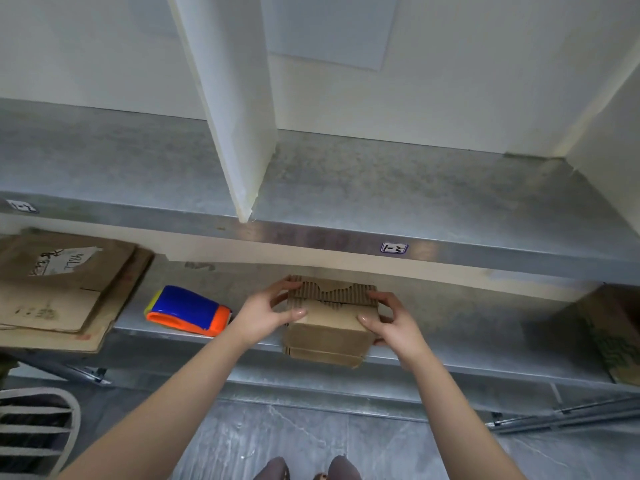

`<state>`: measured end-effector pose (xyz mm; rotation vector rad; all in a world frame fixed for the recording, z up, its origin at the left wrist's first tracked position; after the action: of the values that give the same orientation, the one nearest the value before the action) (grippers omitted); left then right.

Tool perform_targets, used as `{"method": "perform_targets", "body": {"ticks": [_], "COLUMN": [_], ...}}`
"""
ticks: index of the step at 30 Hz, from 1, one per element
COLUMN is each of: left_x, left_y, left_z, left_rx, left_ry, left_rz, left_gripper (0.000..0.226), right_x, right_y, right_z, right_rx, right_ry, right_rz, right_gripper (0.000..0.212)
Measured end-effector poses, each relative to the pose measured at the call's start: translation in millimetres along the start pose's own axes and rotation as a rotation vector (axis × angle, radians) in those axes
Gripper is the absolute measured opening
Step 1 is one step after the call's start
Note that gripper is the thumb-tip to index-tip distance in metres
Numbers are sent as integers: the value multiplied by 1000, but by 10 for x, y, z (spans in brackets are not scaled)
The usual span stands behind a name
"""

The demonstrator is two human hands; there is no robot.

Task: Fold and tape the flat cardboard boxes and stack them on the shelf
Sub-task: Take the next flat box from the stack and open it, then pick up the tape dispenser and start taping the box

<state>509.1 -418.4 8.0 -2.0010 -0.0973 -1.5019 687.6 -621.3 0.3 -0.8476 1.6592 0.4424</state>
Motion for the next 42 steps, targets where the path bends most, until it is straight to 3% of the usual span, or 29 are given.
{"method": "perform_targets", "body": {"ticks": [5,10,14,19,24,30,42], "left_x": [17,72,-26,-95,-165,-221,-220], "left_y": [52,244,571,379,157,62,28], "left_z": [-34,44,49,133,224,274,345], "left_rx": [-56,-43,-17,90,41,86,7], "left_ry": [19,-8,-31,-13,-43,43,12], "left_rz": [106,50,94,166,211,310,395], "left_gripper": [56,60,60,53,61,58,56], "right_x": [313,172,211,242,133,117,66], "right_y": [99,-107,-268,-148,59,216,258], "right_z": [-166,-38,11,73,259,435,341], "right_rx": [103,188,129,19,-11,13,13], "right_ry": [43,-29,1,9,-81,32,-125], "right_rz": [90,-128,-178,-104,-120,4,-431], "right_gripper": [42,48,53,59,51,44,46]}}
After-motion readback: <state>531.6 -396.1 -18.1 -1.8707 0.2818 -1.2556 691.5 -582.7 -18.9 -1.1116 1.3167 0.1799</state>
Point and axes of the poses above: each hand's wrist, its own z-axis towards the middle knuckle, its own y-axis out of the palm, x = y × z, the point moved 4 cm from there along z, towards the middle knuckle, and after that the axes turned 5 degrees about z, right-handed, at the moved point
